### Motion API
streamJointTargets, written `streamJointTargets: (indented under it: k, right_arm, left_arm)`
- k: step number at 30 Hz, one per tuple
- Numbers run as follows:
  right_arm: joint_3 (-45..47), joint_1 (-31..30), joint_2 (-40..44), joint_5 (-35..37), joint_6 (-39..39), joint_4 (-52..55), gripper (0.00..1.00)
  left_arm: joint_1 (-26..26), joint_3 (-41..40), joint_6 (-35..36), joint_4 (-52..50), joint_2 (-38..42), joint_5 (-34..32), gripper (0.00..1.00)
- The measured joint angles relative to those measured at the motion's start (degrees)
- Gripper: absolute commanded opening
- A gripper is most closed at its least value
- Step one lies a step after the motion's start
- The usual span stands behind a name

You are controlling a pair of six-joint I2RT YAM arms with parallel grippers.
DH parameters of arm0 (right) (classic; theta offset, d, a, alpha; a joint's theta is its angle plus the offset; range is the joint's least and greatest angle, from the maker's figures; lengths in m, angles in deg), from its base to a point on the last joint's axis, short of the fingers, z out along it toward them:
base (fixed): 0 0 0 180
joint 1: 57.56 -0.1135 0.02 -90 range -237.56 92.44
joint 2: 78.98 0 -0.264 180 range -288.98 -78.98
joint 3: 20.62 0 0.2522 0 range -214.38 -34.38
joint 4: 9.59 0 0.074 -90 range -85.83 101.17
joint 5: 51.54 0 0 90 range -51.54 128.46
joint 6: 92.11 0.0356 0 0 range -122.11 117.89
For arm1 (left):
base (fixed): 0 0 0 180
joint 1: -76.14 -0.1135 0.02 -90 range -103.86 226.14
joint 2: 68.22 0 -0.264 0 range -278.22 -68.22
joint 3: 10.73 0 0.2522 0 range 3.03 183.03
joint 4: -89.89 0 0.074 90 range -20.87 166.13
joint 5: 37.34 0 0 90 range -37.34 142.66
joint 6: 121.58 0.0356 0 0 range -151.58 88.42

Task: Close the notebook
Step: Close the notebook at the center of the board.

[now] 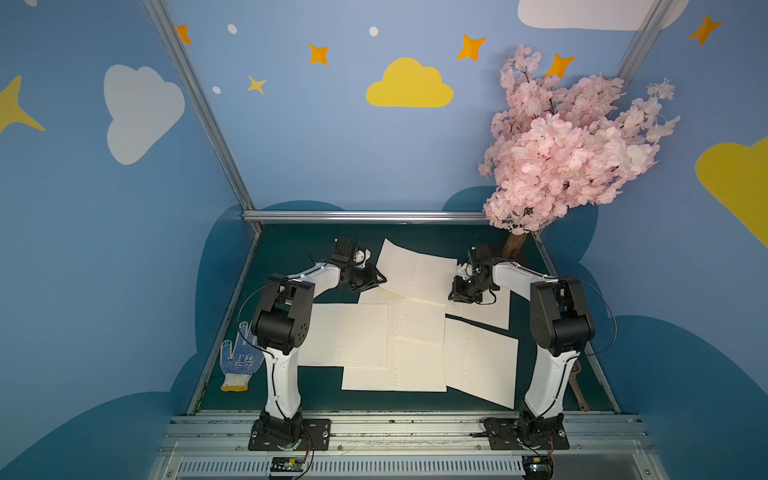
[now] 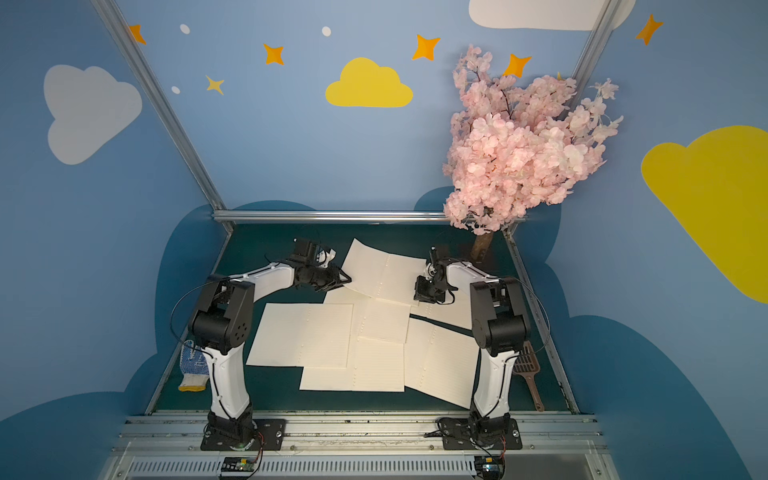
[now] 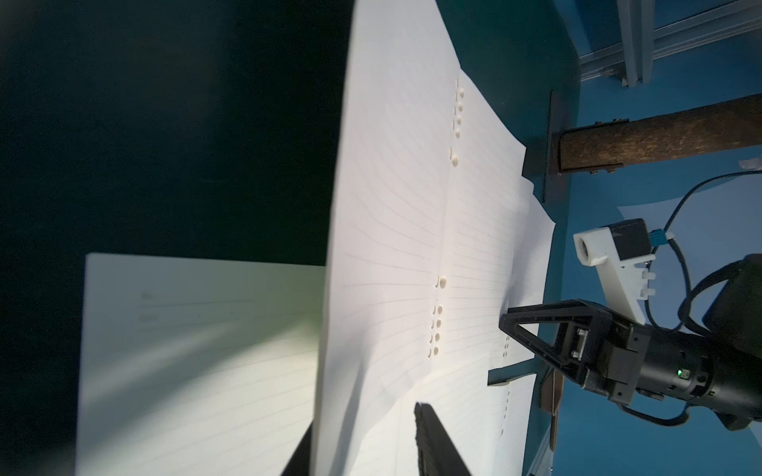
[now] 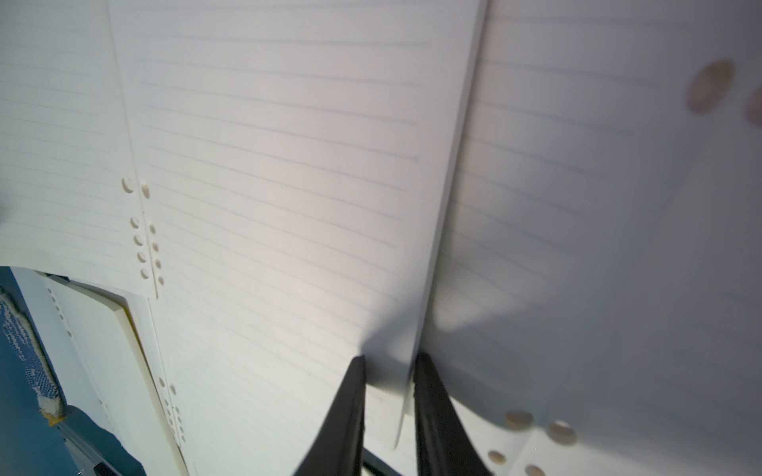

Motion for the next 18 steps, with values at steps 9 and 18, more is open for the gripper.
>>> streamJointTargets:
  k: [9,18]
  right_arm:
    - [0.0,0.0,0.0,0.0,-0.2,0.0,0.21]
    - [0.4,0.0,0.1,0.0,-0.2,-0.3,0.2]
  left_arm:
    - [0.0,0.0,0.3,0.0,0.0,-1.8,0.17]
    - [0.1,-0.1,-0.3,0.9,0.1,-2.6,0.07]
